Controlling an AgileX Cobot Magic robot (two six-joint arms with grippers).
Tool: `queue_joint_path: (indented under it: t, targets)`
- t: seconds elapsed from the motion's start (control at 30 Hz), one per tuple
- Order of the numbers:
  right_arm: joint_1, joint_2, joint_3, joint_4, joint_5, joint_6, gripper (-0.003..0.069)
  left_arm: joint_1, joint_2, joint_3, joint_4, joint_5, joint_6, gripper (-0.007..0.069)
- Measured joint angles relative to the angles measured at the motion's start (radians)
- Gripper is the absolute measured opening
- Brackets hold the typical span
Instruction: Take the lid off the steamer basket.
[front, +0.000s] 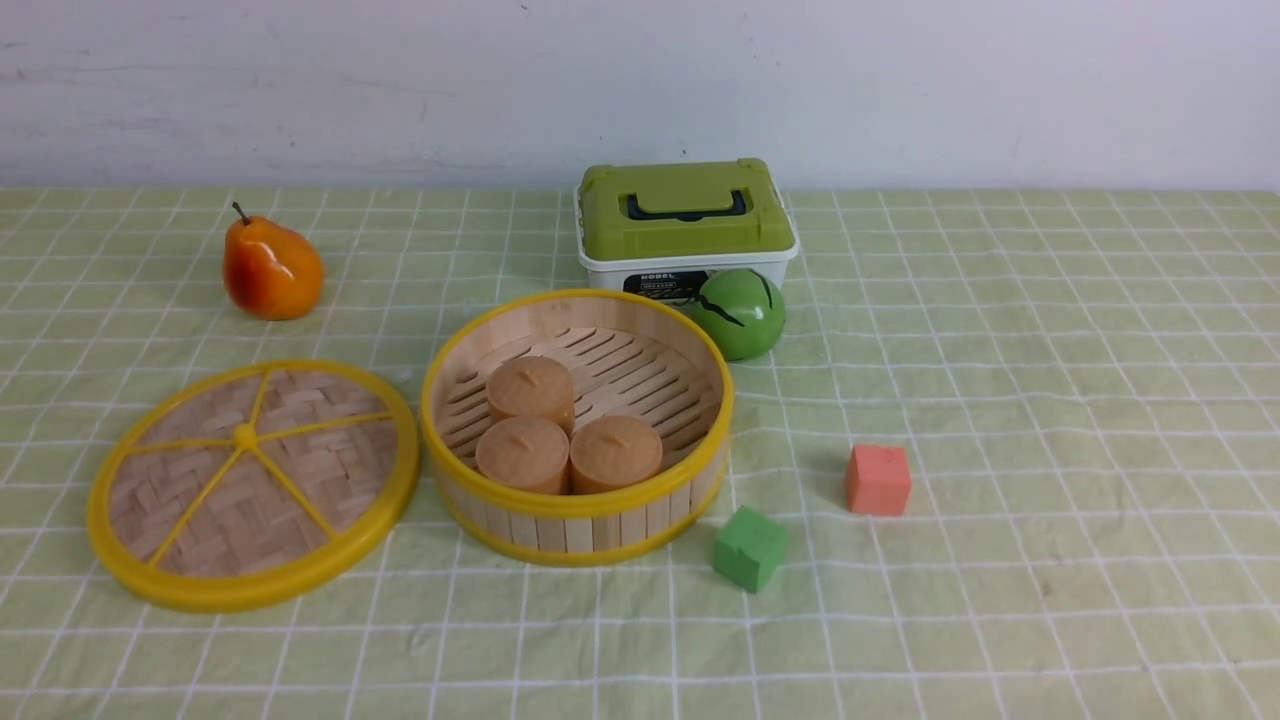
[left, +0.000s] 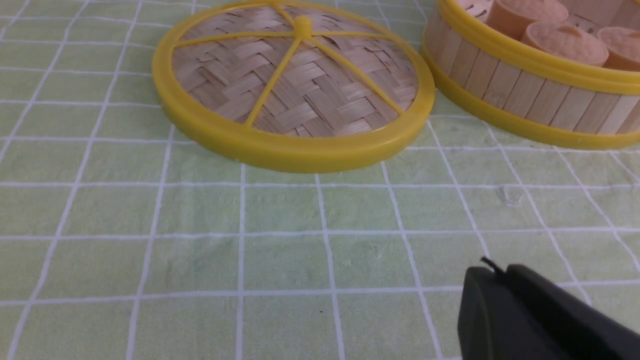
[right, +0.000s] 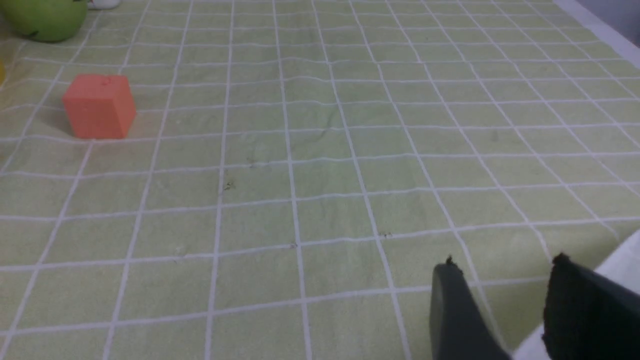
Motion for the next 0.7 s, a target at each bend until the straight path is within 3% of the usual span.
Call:
queue_joint_path:
  t: [0.7]
  targets:
    - [0.0, 0.0, 0.0, 0.0, 0.0, 0.0, 0.0241, 0.0, 0.0, 0.0, 0.0, 0.0, 0.0, 0.0043]
